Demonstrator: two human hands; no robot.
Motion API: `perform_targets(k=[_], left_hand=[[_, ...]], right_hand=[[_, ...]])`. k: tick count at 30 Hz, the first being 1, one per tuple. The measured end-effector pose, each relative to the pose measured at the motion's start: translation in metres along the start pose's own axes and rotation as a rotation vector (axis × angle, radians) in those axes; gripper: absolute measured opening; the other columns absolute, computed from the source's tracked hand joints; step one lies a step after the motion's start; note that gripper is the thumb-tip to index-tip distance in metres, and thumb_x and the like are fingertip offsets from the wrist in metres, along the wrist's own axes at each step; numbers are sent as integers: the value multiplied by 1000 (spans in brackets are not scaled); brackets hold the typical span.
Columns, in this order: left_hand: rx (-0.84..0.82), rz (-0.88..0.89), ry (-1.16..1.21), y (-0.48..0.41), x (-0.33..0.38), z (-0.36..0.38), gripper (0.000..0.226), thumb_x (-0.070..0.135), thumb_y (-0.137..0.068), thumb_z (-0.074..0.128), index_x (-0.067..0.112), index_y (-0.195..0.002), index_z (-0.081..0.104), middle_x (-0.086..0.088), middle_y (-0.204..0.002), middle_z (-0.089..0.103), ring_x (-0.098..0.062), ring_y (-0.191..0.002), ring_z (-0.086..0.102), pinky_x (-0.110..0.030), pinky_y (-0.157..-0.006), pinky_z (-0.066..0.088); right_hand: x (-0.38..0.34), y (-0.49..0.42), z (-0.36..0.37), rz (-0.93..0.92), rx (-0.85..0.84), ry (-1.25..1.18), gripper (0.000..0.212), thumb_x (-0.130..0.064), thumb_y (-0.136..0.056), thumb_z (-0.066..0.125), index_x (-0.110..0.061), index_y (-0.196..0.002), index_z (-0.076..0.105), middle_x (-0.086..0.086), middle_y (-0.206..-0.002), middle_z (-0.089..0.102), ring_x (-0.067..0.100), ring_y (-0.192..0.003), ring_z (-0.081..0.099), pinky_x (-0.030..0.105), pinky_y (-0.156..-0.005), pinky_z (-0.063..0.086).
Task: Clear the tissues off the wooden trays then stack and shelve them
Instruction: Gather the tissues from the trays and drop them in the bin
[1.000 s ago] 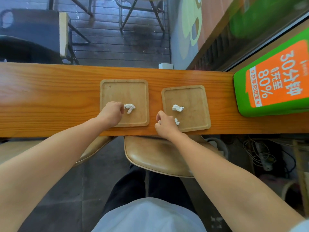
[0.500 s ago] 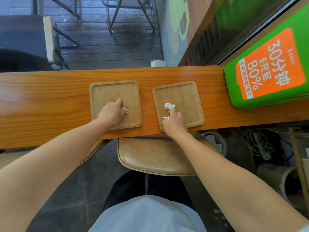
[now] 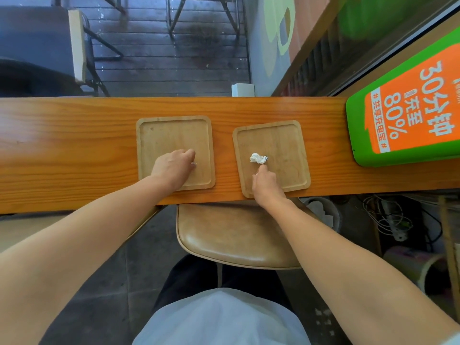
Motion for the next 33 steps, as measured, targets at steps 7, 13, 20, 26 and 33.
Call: perform_targets(k=[7, 13, 20, 26, 33], left_hand=[[60, -118, 131, 2, -13, -19, 22, 29, -106, 39, 8, -105, 46, -11, -94, 52, -29, -70, 54, -44, -59, 48], [-52, -273, 152, 8, -29, -37, 23, -3, -94, 40, 10, -112, 47, -14, -91, 62, -31, -73, 59, -48, -63, 55], [-102, -298, 88, 8, -31, -41, 22, 26, -103, 38, 11, -105, 54, -8, -82, 61, -26, -70, 58, -41, -61, 52], [-43, -251, 29, 8, -21, -27, 32, 47, -102, 39, 16, -98, 44, -6, -74, 64, -24, -59, 59, -38, -49, 50], [-39, -245, 80, 0, -11, -5, 39, 48, -100, 44, 22, -126, 31, -4, -74, 61, -20, -57, 58, -38, -50, 53]], right_hand=[[-3, -2, -9, 34, -60, -68, 8, -13, -92, 45, -11, -85, 49, 5, -83, 52, 17, -65, 46, 36, -61, 43], [-8, 3, -28, 15, -53, -57, 20, -2, -83, 60, -10, -100, 52, 8, -96, 50, 16, -68, 48, 29, -56, 44], [-15, -12, -53, -88, 41, 10, 17, 2, -88, 41, -10, -81, 51, 13, -100, 55, 21, -75, 46, 32, -65, 38], [-12, -23, -49, -93, 39, 47, 22, -28, -99, 32, -17, -97, 50, 4, -83, 56, 20, -68, 53, 36, -55, 42], [-6, -32, -40, -168, 64, 232, 46, -50, -101, 36, -17, -133, 35, 6, -91, 66, 22, -71, 63, 40, -60, 56]])
Point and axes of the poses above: each hand's wrist, its own y-axis away from the middle knuckle, its own z-axis out of the palm, x = y × z, the point moved 1 cm from there along -y, towards the middle knuckle
